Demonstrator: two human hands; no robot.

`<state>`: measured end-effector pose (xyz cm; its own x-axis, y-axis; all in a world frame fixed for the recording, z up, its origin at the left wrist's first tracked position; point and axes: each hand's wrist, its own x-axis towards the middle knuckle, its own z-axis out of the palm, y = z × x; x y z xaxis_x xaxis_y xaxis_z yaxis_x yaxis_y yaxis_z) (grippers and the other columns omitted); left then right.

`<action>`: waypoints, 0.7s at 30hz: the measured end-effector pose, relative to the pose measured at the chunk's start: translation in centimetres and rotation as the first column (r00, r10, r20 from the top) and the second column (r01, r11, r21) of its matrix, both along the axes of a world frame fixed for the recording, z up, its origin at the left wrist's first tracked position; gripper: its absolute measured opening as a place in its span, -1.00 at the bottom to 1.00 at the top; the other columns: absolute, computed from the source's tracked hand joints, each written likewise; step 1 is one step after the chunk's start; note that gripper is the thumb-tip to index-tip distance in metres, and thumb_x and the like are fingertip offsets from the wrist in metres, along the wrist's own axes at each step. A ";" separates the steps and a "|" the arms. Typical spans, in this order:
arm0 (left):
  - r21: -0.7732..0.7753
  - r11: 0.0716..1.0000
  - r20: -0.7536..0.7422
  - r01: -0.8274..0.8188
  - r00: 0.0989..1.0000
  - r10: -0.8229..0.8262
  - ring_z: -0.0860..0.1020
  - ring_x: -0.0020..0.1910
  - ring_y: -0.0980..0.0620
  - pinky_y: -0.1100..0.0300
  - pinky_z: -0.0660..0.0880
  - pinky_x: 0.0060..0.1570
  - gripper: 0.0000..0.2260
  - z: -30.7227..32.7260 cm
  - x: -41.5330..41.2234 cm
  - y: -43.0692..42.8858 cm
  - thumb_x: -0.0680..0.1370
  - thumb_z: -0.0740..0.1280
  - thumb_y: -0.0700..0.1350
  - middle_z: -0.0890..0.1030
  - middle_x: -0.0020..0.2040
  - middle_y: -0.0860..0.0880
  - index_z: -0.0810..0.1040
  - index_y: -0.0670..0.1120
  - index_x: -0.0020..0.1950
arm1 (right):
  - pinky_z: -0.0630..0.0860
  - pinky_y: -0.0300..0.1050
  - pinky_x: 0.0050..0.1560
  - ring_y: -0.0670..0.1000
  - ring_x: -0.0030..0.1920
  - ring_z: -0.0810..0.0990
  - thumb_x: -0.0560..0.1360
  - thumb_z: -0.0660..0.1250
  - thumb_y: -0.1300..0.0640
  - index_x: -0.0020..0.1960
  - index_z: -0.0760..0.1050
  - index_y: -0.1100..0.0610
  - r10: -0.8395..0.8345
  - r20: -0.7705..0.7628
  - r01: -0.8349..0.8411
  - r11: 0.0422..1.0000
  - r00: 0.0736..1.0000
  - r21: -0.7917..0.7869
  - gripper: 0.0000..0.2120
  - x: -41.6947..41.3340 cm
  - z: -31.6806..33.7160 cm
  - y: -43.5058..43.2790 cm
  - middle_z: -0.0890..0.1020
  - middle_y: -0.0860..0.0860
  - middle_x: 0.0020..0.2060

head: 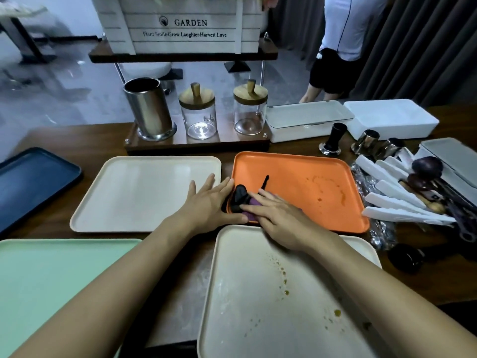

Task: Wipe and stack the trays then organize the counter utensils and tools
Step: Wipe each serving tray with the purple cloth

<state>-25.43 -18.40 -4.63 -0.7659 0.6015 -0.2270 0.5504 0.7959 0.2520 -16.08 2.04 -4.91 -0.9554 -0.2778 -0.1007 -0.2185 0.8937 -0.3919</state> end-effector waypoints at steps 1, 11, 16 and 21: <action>0.001 1.000 0.006 -0.002 1.000 0.002 -0.20 0.65 -0.04 -0.30 -0.20 0.54 0.07 -0.1 0.0 0.0 0.36 0.18 0.57 -0.02 0.68 0.10 -0.10 0.04 0.68 | -0.07 0.05 0.60 -0.03 0.62 -0.07 0.70 0.01 0.12 0.57 0.23 -0.20 -0.004 0.007 0.004 1.000 1.000 -0.001 -0.53 0.3 0.2 0.5 0.07 -0.10 0.62; -0.006 1.000 0.032 0.001 0.999 -0.001 -0.24 0.64 -0.06 -0.30 -0.15 0.54 0.16 -0.2 -0.3 0.0 0.26 0.07 0.65 -0.02 0.68 0.09 -0.14 0.03 0.68 | -0.16 -0.05 0.60 -0.14 0.60 -0.11 0.68 0.02 0.10 0.54 0.23 -0.26 -0.104 0.037 0.104 0.995 0.994 -0.008 -0.52 3.3 0.1 6.8 0.03 -0.16 0.60; 0.024 1.000 0.033 0.009 0.999 -0.010 -0.22 0.64 -0.01 -0.28 -0.15 0.53 0.01 0.0 -0.2 0.2 0.44 0.28 0.48 0.04 0.68 0.03 -0.08 -0.01 0.67 | -0.19 -0.03 0.59 -0.15 0.59 -0.10 0.68 0.01 0.12 0.55 0.23 -0.20 -0.119 0.025 0.120 0.993 0.993 -0.022 -0.52 3.0 -0.1 6.3 0.04 -0.15 0.60; 0.059 0.998 0.057 0.012 0.998 -0.016 -0.20 0.64 0.00 -0.28 -0.17 0.54 0.00 0.0 -0.2 0.2 0.44 0.31 0.45 0.03 0.68 0.02 -0.05 -0.02 0.66 | -0.22 -0.03 0.58 -0.09 0.60 -0.12 0.70 0.01 0.10 0.57 0.18 -0.19 -0.121 -0.009 0.121 0.993 0.993 0.009 -0.53 1.6 -0.4 4.7 -0.01 -0.15 0.60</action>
<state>-25.60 -18.17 -4.58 -0.7442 0.6256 -0.2340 0.5447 0.7712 0.3296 -14.44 6.70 -5.34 -0.9827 -0.1591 -0.0949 -0.1116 0.9173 -0.3823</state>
